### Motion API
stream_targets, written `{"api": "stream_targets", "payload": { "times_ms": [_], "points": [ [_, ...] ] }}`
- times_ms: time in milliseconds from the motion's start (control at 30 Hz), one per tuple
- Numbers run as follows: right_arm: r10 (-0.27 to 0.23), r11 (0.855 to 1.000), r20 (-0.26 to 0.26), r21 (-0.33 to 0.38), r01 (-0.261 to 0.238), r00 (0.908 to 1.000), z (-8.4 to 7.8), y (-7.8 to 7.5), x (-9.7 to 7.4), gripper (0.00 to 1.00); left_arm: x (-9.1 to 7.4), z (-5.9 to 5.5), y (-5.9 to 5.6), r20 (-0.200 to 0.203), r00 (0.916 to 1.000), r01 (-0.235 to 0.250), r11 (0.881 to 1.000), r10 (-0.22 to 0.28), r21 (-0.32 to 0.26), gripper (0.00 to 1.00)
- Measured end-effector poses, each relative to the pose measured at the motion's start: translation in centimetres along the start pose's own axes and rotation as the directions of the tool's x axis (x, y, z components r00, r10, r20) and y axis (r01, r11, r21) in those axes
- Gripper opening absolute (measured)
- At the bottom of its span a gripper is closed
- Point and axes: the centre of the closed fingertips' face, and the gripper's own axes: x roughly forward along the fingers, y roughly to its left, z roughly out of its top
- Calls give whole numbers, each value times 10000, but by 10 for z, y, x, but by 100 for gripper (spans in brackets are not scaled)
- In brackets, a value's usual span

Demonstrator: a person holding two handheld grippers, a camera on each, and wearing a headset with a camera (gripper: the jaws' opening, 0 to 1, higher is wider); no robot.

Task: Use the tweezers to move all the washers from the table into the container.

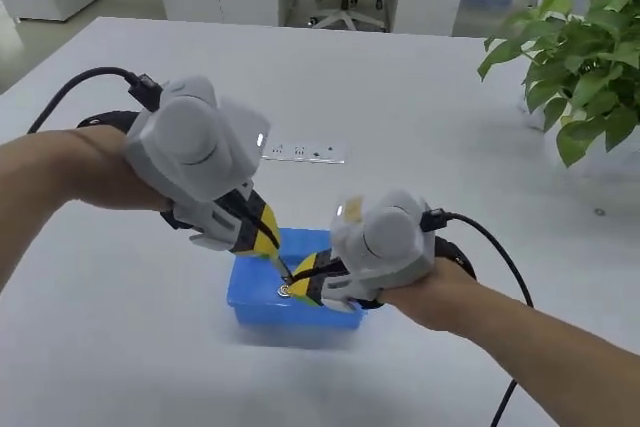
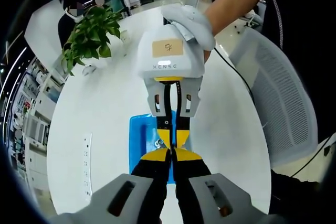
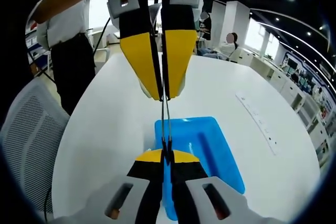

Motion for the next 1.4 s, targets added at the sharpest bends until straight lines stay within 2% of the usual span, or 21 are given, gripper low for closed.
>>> {"api": "stream_targets", "payload": {
  "times_ms": [300,767,800,1000,1200,1233,1300,1400],
  "points": [
    [97,9997,-190,-219,-101,9998,-7,11,-6,3,3,-7,-13,-192,9998,15,10000,-15,14,5],
    [156,9987,-517,-474,-181,9985,-13,19,-12,3,9,-21,-23,-326,9995,0,9999,-4,-130,5],
    [208,9986,-528,-470,-233,9984,-13,21,-12,3,10,-24,-26,-347,9993,124,9997,-132,-233,4],
    [229,9980,-633,-567,-265,9977,-15,23,-14,3,15,-27,-25,-390,9992,96,9997,-104,-206,4],
    [280,9977,-791,-596,-327,9965,-17,25,-15,3,19,-27,-29,-485,9987,161,9997,-170,-184,4],
    [222,9979,-757,-592,-268,9969,-17,24,-14,3,20,-27,-31,-473,9984,304,9993,-314,-212,4],
    [198,9984,-803,-509,-239,9966,-17,23,-15,3,22,-30,-30,-593,9981,153,9999,-154,-18,4],
    [202,9983,-851,-537,-248,9962,-18,23,-15,3,22,-30,-30,-543,9985,19,10000,-17,37,7]
  ]
}}
